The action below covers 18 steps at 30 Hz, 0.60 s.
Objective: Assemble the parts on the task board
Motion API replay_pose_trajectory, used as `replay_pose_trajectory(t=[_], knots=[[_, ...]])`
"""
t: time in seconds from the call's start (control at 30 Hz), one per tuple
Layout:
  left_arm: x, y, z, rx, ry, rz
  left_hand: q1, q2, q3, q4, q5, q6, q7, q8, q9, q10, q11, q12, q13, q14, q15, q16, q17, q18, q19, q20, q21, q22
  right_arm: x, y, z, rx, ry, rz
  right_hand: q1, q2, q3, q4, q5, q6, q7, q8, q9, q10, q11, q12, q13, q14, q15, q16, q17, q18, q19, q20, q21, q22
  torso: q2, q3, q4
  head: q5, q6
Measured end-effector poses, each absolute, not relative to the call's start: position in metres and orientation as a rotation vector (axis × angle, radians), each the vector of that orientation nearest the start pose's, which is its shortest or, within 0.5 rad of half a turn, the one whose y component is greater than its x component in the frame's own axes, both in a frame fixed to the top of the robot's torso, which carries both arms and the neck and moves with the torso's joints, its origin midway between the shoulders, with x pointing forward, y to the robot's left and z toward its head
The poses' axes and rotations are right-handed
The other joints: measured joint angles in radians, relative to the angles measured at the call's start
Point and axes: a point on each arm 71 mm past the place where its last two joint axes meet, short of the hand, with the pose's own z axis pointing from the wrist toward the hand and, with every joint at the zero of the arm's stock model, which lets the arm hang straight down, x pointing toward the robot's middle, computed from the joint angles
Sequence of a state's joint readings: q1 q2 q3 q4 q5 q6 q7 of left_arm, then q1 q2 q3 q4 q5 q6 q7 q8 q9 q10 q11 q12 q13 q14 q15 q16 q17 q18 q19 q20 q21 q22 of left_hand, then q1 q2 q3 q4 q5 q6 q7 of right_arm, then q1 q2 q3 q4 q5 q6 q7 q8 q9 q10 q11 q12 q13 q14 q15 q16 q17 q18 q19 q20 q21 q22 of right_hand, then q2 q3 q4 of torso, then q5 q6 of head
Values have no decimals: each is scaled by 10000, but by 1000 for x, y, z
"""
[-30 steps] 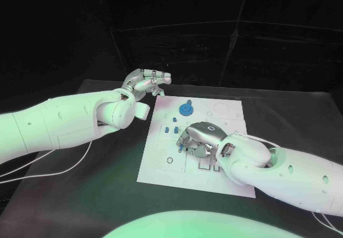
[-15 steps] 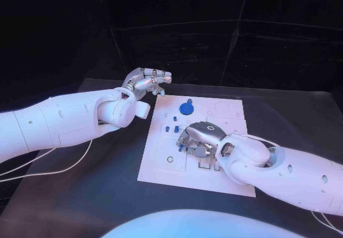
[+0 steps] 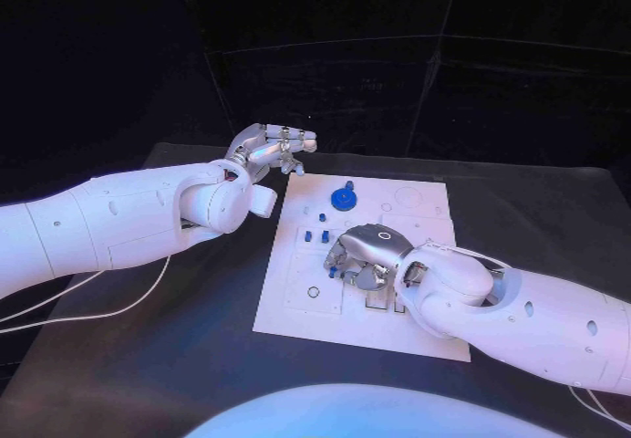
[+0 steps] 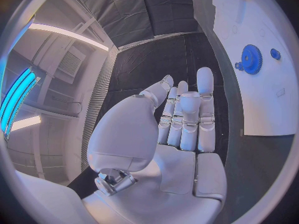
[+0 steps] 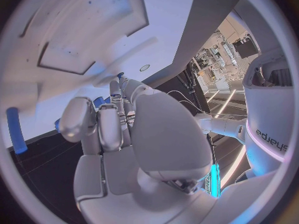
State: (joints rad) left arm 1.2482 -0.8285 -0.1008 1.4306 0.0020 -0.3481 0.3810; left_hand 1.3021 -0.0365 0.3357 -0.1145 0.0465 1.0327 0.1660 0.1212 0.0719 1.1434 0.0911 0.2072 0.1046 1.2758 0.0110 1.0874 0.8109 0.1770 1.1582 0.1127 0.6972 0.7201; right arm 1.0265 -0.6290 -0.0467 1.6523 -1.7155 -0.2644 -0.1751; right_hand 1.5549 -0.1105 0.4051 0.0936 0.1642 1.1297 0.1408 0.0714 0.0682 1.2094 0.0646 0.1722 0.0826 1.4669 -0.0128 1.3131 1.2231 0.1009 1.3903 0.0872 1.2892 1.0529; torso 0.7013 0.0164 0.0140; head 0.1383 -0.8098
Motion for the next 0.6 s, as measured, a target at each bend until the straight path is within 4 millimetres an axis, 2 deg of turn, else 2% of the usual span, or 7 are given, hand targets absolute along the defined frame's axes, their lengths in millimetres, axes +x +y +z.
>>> replay_pose_trajectory(t=[0.2, 0.37, 0.43, 0.6], knots=[[509, 234, -183, -11214, 14010, -14109, 0, 0, 0, 0, 0, 0, 0, 0, 0, 0, 0, 0, 0, 0, 0, 0, 0, 0, 0, 0, 0, 0, 398, -57, -240, -4848, 17053, 8609, -120, -11, 32, -32, -21, -13, -13, -21, -4, 0, 0, -40, 2, 0, 0, 0, -51, 0, 0, 0, 0, -71, 2, 0, 2, -1, -30], [509, 234, -183, -11219, 14023, -14109, 0, 0, 0, 0, 0, 0, 0, 0, 0, 0, 0, 0, -1, 0, 0, 0, 1, 0, 0, 0, 0, 1, 398, -56, -241, -4874, 17074, 8599, -420, -120, 122, -37, -67, -314, 150, -76, -23, -436, 179, -332, -87, 0, 0, -1, -72, 0, -60, 60, -69, -212, 2, -1, 2, 6, -35], [509, 234, -184, -11220, 14027, -14109, 0, 0, 0, 0, 0, 0, 0, 0, 1, -21, 21, 0, -1, -3, 3, 0, -5, 0, 0, 0, 0, -2, 398, -57, -242, -4865, 17103, 8575, -530, -231, 166, -26, -67, -516, 200, -78, -39, -643, 261, -447, -136, -15, 97, -2, -102, 0, -113, 112, -155, -305, 2, -1, 2, 7, -35], [509, 234, -184, -11225, 14039, -14111, 0, 0, 0, 0, 0, 0, 0, 0, 1, -36, 37, 0, -1, -36, 36, 0, -17, -1, 0, 0, 0, -10, 399, -57, -242, -4825, 17120, 8553, -762, -367, 176, -37, -67, -820, 287, -78, -40, -1023, 374, -573, -172, -37, 147, -2, -196, 0, -180, 180, -233, -464, 1, -3, 3, 10, -42]])
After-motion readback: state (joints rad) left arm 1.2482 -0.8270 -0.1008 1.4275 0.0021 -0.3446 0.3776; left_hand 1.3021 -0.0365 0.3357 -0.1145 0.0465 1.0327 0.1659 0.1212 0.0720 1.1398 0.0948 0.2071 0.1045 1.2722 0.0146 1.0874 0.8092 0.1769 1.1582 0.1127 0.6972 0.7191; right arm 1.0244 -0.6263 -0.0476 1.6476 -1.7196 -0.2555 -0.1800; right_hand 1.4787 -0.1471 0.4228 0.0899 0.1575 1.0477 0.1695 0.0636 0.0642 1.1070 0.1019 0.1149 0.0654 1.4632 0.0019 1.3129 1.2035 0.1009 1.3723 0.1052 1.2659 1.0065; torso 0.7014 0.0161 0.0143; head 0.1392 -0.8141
